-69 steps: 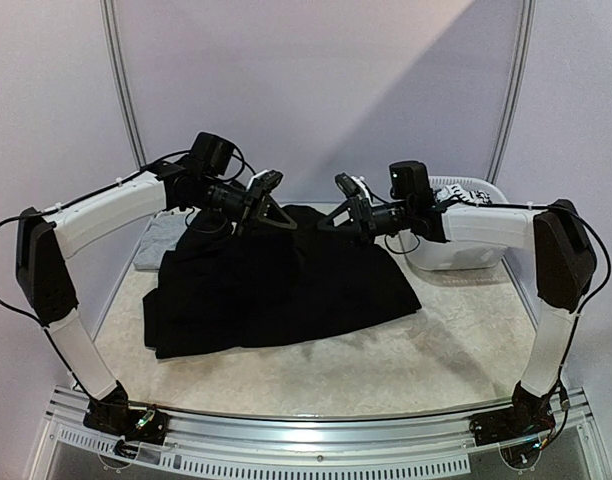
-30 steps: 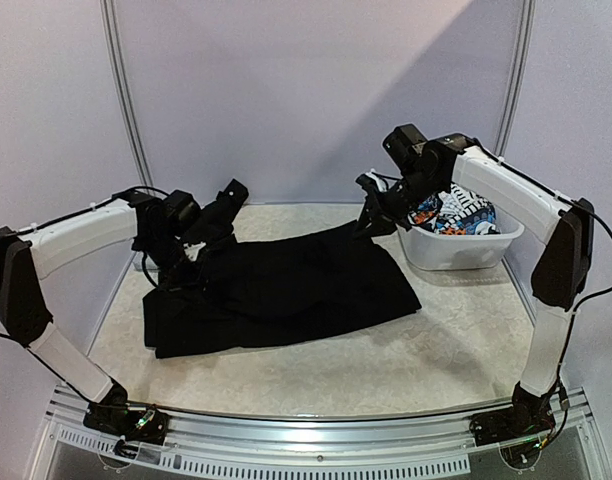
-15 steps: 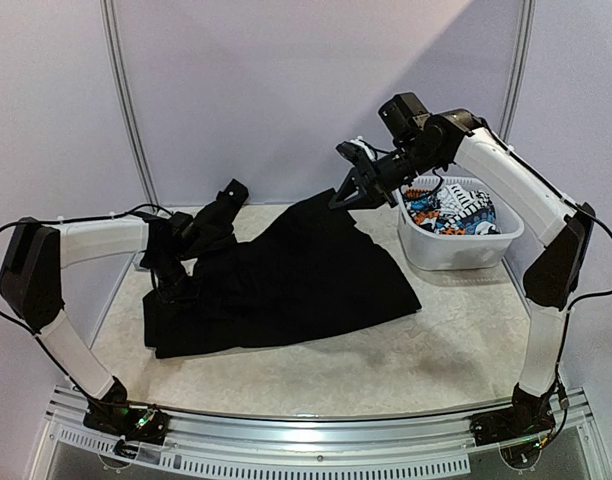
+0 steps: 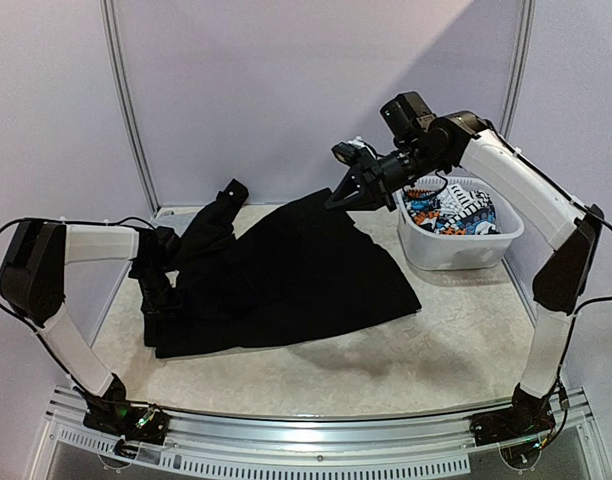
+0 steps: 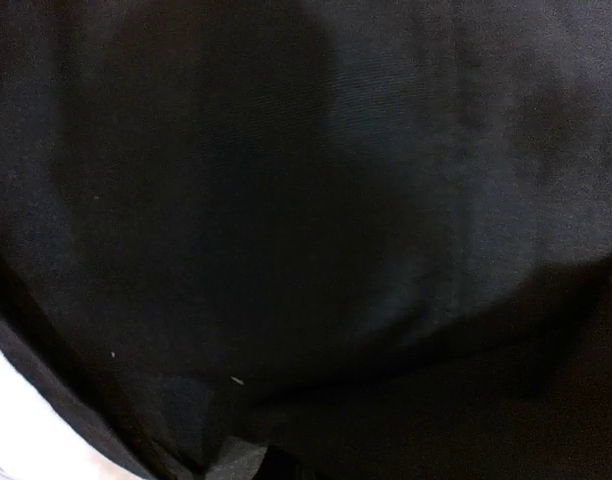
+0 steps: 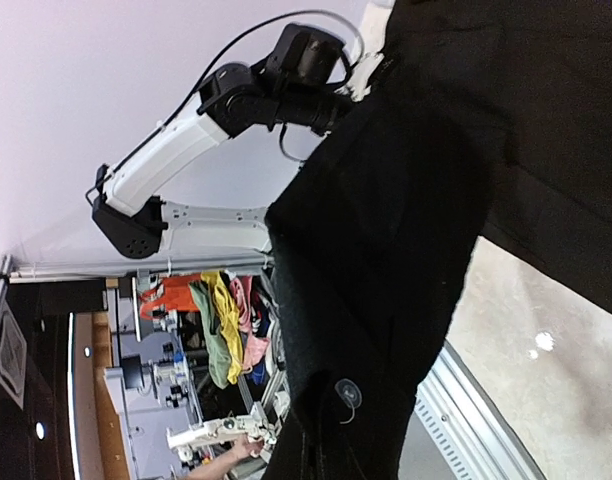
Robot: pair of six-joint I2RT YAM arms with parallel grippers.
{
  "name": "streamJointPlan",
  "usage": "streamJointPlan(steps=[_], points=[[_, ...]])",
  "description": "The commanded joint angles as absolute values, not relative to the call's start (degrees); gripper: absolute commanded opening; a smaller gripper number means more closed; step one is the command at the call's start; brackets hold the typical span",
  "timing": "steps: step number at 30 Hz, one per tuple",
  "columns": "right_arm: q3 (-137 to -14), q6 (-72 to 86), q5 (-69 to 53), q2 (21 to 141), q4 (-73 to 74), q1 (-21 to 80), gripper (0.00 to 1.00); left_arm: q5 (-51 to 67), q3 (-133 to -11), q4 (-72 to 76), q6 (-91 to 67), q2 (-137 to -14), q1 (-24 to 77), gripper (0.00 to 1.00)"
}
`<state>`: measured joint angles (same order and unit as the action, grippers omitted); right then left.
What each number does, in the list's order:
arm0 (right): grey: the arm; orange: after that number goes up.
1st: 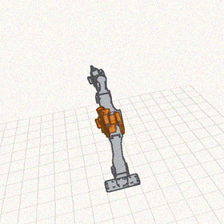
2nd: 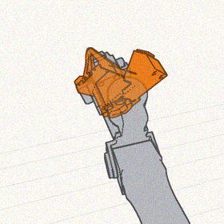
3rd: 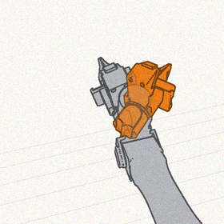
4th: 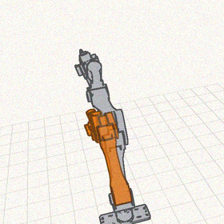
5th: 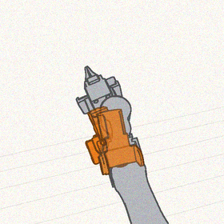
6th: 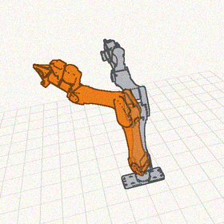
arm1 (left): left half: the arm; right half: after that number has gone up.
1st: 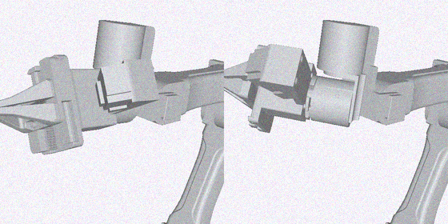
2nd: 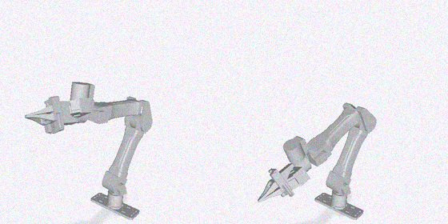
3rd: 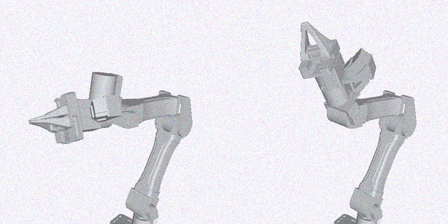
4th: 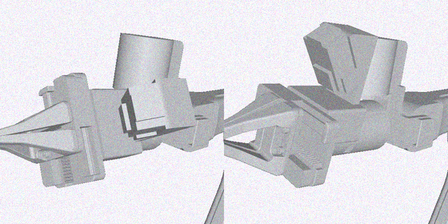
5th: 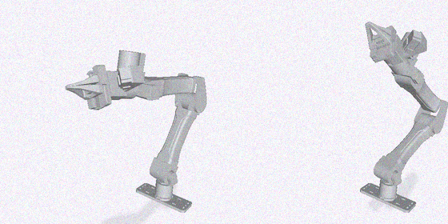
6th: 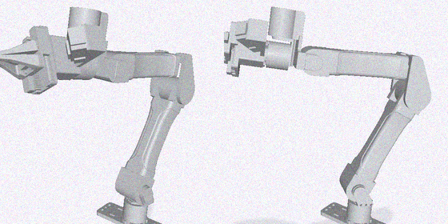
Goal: Fold and stack the mixed laundry pile
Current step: Smooth out the 1/3-folded shirt at the center of the board.
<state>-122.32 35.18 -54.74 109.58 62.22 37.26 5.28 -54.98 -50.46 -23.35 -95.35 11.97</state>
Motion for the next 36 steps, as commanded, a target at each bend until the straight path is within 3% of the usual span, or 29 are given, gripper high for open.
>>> streamJointPlan(steps=[1,9,19,23,30,36], points=[[-117.7,34.0,-53.4,105.3,65.6,29.0,0.00,3.7,-54.4,-49.0,-22.8,-97.2,10.9,0.00],[-107.6,29.7,-47.3,106.0,66.6,23.8,0.00,4.7,-54.1,-48.7,-22.9,-97.8,10.6,0.00],[-110.2,29.2,-42.3,111.3,65.0,24.1,0.00,5.4,-55.0,-49.5,-23.0,-97.5,10.6,0.00],[-112.1,28.3,-40.2,113.5,66.6,25.7,0.00,5.1,-55.1,-50.9,-24.4,-92.6,10.7,0.00],[-113.1,25.3,-22.4,116.9,73.2,26.0,0.00,1.7,-50.4,-52.0,-31.9,-83.8,10.6,0.00],[-108.7,23.9,-19.0,119.6,71.1,26.0,0.00,0.7,-45.9,-50.5,-35.9,-78.3,10.7,0.00]])
